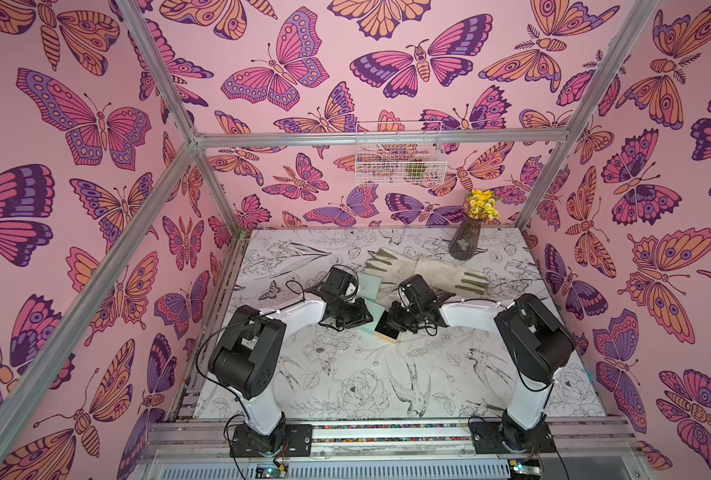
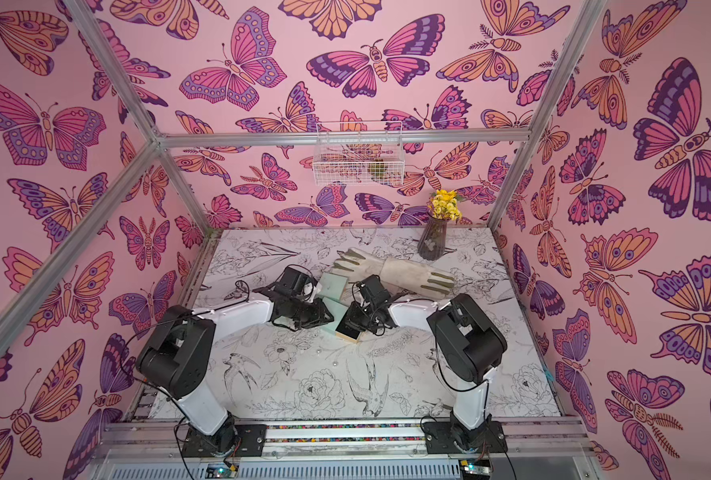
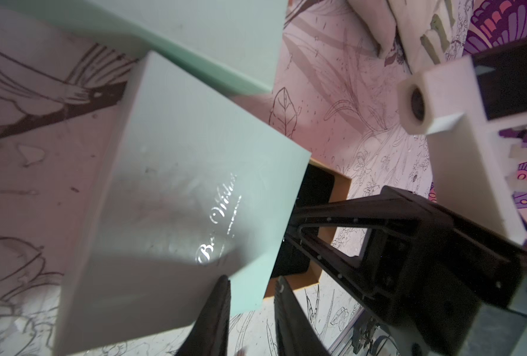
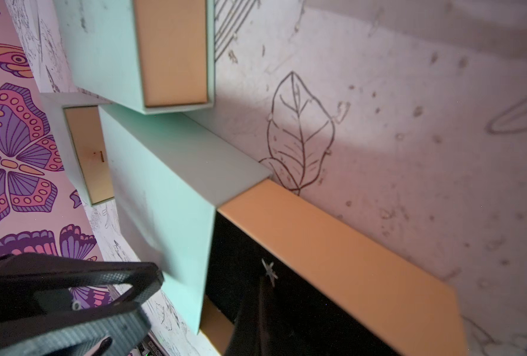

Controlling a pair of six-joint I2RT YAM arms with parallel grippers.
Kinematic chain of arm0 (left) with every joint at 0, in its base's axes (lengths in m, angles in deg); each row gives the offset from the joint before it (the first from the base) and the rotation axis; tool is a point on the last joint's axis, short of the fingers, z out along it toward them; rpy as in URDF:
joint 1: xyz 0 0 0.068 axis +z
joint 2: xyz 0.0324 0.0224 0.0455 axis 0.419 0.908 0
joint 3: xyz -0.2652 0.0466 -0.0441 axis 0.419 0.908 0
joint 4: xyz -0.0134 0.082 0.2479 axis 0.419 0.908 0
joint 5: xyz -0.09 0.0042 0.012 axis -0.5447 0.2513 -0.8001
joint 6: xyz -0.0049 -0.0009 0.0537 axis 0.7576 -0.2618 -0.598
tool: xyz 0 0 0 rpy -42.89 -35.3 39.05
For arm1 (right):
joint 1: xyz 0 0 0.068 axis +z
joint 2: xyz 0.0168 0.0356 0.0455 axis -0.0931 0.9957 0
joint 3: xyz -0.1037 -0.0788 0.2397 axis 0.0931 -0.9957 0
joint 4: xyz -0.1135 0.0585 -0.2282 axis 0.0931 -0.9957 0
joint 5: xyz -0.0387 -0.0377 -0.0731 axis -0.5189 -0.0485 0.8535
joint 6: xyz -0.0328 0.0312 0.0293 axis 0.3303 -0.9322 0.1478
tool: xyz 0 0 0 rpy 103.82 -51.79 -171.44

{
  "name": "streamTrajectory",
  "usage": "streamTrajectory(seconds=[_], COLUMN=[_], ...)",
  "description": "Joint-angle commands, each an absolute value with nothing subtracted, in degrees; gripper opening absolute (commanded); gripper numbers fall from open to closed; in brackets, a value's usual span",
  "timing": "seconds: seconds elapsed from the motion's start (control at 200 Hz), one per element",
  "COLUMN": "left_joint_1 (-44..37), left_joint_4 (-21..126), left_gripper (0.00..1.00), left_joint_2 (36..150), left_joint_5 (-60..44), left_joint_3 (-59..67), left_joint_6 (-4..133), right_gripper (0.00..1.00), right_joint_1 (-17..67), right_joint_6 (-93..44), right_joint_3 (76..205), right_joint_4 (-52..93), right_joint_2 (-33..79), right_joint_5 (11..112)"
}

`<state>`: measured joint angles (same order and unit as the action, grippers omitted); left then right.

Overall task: Place the earrings into the drawer-style jewelry box
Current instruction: Insert the earring into the inner lining.

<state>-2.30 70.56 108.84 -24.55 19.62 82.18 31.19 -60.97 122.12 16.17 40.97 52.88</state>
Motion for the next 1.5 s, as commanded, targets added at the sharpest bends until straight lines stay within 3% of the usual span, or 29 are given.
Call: streamTrajectory(seconds=[0.0, 0.551, 1.001, 1.497], left_joint_1=[-2.48, -2.48, -2.48, -2.48], left_joint_4=[70.38, 73.86, 74.73, 74.73], left_gripper=[0.28, 0.28, 0.28, 0.28], left_joint_2=[110.39, 112.08, 112.57, 112.72], left_joint_5=[-23.11, -20.05, -20.21, -20.74], left_joint_3=[19.51, 18.72, 18.10, 17.74], left_joint_6=[81.13, 80.45, 80.37, 80.07], right_gripper=[0.00, 0.00, 0.19, 0.18], right_joint_1=[31.59, 31.93, 31.92, 32.27], right_joint_6=[-58.86, -55.99, -56.74, -56.59], right_joint_3=[119.97, 117.30, 118.38, 119.88], right_joint_4=[15.46, 17.25, 16.70, 16.68], right_joint_2=[41.96, 40.09, 36.04, 35.89], right_joint_5=[54.83, 56.69, 56.71, 56.20])
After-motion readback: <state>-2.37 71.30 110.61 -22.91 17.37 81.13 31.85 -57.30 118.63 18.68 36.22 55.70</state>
